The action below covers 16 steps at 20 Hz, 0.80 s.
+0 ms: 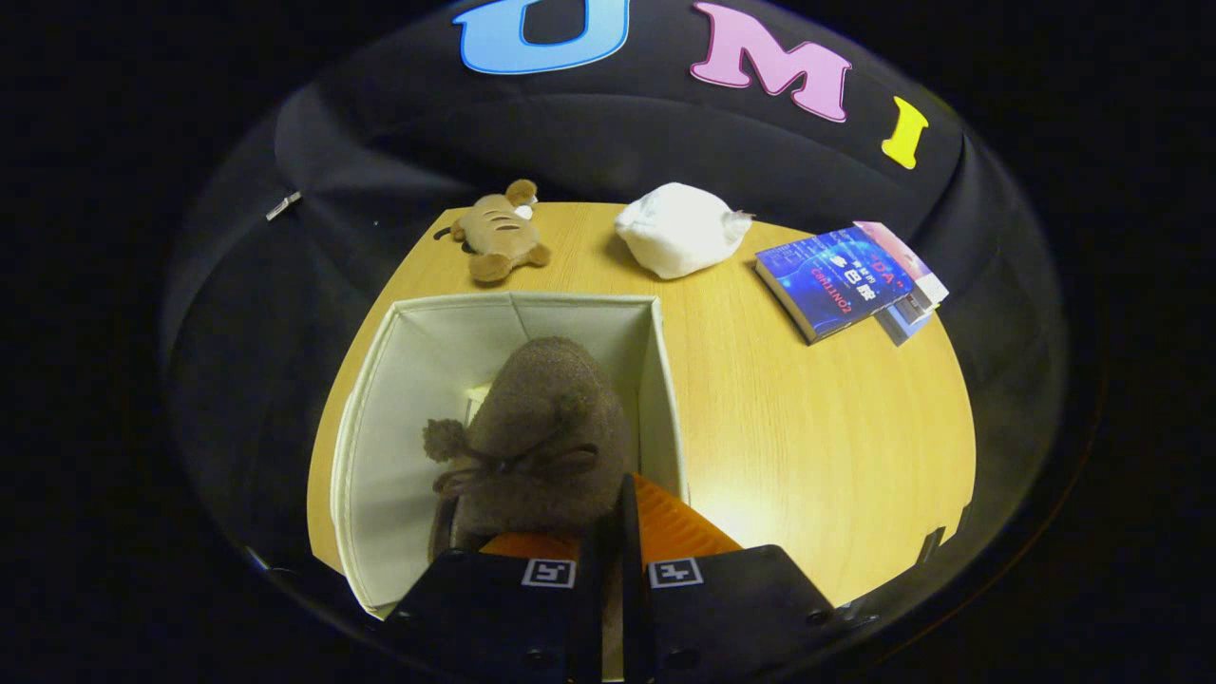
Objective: Open the storage box then place both shoes into the box .Put the left shoe in first, then the right shoe, with the right side of both shoes facing outward in a uniform manner.
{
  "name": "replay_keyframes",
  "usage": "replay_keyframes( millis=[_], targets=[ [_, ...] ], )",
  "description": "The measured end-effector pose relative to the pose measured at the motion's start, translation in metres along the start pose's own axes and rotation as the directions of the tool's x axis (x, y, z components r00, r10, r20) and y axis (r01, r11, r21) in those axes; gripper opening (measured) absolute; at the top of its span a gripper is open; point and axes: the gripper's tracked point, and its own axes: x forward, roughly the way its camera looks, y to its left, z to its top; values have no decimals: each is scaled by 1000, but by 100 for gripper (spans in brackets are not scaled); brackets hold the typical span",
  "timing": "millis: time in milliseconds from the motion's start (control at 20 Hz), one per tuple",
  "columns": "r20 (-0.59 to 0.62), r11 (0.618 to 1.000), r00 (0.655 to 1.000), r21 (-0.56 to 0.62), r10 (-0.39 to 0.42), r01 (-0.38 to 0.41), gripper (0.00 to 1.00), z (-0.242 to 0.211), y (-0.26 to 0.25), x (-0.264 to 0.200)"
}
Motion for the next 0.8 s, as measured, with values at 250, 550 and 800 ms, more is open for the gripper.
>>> replay_keyframes(
  millis=[250, 550, 800],
  targets=[
    [-33, 1000, 999, -19, 22, -23, 25, -14, 12, 4],
    [9, 992, 996, -89, 92, -90, 80, -11, 37, -12],
    [65, 987, 988, -88, 137, -131, 94, 0, 39, -26]
  ],
)
